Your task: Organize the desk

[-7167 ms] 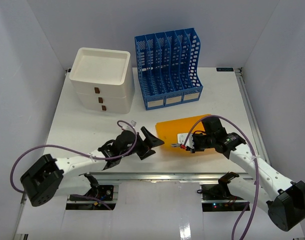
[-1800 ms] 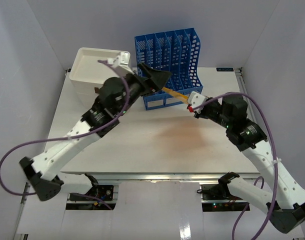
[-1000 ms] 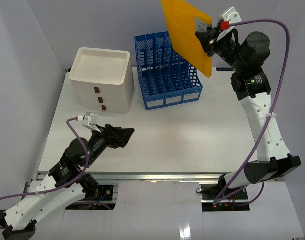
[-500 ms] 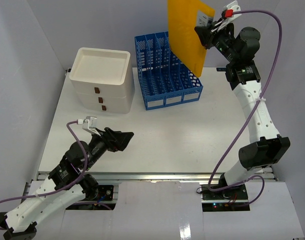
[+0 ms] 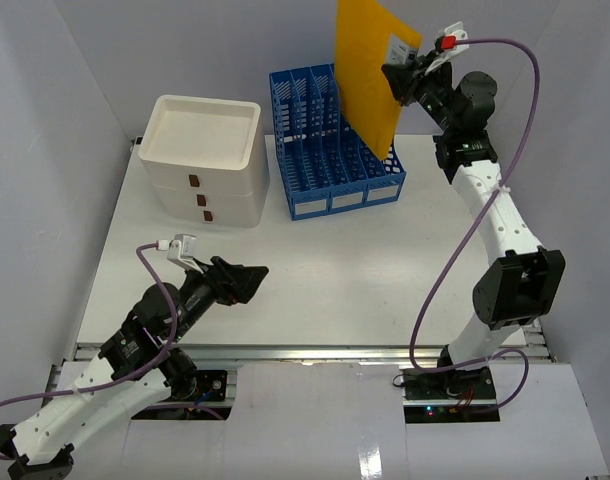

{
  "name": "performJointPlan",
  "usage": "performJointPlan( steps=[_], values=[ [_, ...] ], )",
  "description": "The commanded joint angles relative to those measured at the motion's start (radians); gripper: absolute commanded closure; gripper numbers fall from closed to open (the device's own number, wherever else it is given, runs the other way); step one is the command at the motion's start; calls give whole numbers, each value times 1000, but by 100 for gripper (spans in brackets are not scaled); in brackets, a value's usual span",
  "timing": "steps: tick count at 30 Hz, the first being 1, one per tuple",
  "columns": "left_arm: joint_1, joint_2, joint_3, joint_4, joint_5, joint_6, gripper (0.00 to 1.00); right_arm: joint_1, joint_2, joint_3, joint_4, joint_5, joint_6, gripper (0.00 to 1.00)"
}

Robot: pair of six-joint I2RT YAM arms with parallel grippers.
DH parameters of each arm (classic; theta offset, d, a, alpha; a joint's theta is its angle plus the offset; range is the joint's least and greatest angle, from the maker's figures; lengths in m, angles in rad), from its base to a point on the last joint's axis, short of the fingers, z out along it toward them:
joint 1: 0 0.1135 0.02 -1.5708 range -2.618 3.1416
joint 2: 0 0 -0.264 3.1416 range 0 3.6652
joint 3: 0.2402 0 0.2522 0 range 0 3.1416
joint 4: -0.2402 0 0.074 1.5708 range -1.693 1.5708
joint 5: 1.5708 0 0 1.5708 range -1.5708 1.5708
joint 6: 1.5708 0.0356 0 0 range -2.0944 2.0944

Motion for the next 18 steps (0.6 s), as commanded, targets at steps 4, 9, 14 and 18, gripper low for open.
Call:
performJointPlan(
  steps=[4,9,14,18],
  values=[
    [3,21,-9,-4,0,15,2,-4,32,-97,340,-51,134,92],
    [3,22,-18,-1,-7,13,2,-3,34,-189,454,-72,161,92],
    [3,32,-27,12,-4,14,2,-3,58,-263,607,-102,177,92],
    [3,38,-29,16,2,17,2,-3,93,-267,660,-121,173,92]
  ],
)
